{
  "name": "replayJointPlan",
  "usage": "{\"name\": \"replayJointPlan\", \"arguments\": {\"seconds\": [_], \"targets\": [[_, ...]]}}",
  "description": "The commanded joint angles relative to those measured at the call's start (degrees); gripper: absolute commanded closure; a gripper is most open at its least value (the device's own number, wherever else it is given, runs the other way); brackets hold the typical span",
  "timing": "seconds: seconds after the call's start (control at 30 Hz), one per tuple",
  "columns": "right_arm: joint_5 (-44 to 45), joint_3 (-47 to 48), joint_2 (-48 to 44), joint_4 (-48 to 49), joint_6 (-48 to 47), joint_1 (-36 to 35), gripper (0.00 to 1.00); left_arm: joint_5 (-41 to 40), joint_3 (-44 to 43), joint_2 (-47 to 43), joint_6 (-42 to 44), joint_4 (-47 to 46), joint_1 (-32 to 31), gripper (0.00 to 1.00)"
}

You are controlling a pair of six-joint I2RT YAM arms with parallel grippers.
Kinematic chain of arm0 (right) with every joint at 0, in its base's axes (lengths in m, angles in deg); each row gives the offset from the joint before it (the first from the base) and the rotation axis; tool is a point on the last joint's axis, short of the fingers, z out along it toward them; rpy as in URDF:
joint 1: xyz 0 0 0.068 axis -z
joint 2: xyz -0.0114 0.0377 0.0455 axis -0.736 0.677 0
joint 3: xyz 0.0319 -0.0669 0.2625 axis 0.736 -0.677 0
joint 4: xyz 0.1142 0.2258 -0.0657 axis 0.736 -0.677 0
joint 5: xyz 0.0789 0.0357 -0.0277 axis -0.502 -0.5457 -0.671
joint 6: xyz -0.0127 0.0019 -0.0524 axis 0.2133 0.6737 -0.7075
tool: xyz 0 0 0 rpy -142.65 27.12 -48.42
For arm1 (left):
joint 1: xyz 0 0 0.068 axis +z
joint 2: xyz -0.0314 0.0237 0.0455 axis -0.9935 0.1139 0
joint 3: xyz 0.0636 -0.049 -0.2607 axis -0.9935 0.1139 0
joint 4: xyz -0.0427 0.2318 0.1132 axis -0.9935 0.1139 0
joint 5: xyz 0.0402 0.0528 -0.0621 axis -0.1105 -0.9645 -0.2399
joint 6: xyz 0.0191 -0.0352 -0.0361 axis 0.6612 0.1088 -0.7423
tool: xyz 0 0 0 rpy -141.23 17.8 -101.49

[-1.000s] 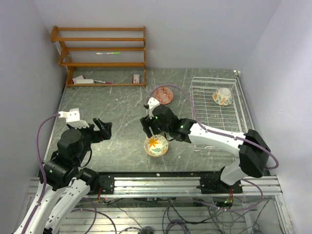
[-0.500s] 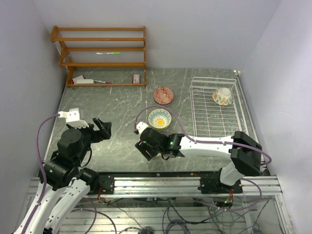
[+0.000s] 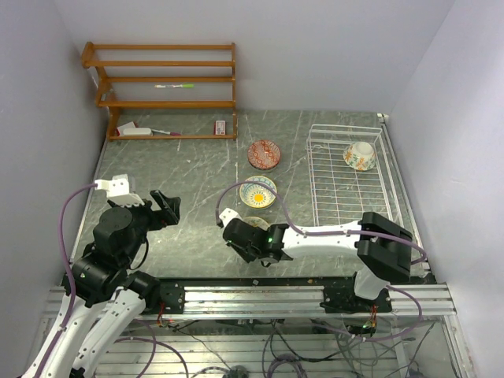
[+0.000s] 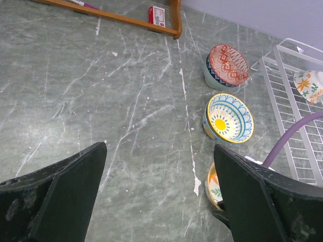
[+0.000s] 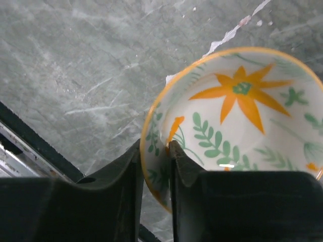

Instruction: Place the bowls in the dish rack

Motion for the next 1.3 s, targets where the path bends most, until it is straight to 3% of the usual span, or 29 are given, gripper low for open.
{"name": "replayJointPlan", "arguments": {"seconds": [0.0,0.17,0.33,0.5,0.8,0.93,1.27], "targets": [[2.10,0.39,-0.39,-0.38,1.74,-0.95,0.85,-0.47,-1.64,-0.10,-0.03,-0.19,-0.02,0.02],[-2.61,0.88,-3.38,-0.15,2.05,-1.20,0.94,-0.56,-1.64,-0.10,-0.04,-0.19,-0.02,0.02],[-10.94,1.17,-9.60,2.27,1.33,-1.09,0.95,-0.65,-1.64,-0.26,-0.12,-0.10,-0.02,0.02],[-12.23,3.52,-16.53,2.66,1.04,1.91,0.95,-0.65,-1.64,-0.38,-0.13,-0.10,-0.02,0.02],[-20.75,2.12,-29.79,8.99,1.55,24.62,0.94,-0.26,-1.56,-0.70,-0.04,-0.28,-0.19,0.02],[-21.84,3.22,-32.89,7.31,0.27,35.45,0.93,-0.04,-1.56,-0.49,0.05,-0.28,-0.36,0.02],[-46.47,-5.07,-31.94,19.69,11.90,64.44,0.93,0.50,-1.54,-0.02,0.22,-0.46,-0.71,0.02]]}}
